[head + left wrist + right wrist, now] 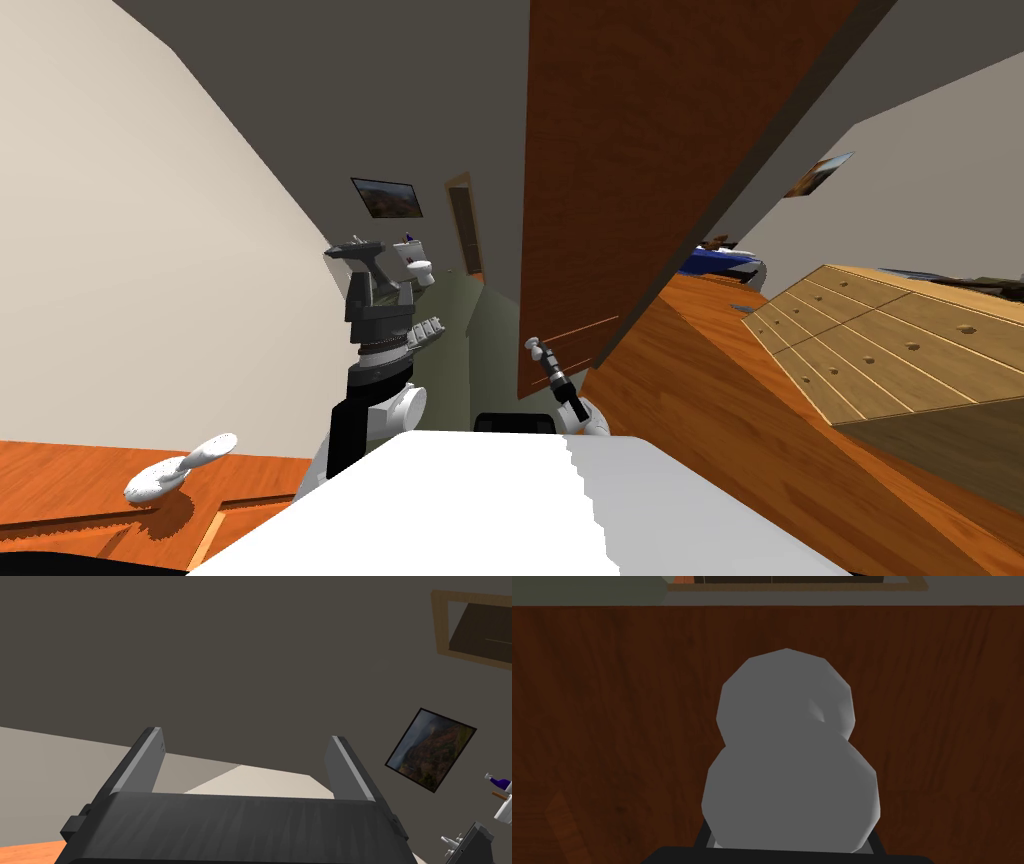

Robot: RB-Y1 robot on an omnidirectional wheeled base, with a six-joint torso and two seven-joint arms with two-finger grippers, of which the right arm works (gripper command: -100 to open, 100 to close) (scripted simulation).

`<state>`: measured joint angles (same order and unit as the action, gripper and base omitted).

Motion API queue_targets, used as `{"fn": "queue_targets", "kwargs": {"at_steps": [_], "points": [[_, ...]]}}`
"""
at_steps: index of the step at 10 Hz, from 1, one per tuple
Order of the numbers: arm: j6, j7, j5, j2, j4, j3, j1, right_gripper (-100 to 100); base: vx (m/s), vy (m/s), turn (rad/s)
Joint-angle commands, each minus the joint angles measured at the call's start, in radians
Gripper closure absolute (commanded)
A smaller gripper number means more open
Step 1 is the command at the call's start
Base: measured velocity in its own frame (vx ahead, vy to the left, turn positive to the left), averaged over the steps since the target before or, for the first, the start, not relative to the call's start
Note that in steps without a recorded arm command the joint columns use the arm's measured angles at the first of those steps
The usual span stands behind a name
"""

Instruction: Push the door open

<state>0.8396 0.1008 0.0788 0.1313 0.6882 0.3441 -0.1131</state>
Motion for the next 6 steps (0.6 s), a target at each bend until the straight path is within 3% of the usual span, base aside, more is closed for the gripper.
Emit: {"fn": "queue_targets", "kwargs": {"at_steps": [1, 3, 6], "points": [[0.004, 0.028, 0.007, -0.006, 0.002, 0.007, -0.005, 100, 0.027, 0.021, -0.035], [0.003, 0.093, 0.037, -0.01, -0.007, 0.026, -0.015, 100, 0.048, 0.031, -0.08], [0.003, 0.153, 0.052, -0.012, -0.011, 0.036, -0.02, 100, 0.037, 0.026, -0.039]]}}
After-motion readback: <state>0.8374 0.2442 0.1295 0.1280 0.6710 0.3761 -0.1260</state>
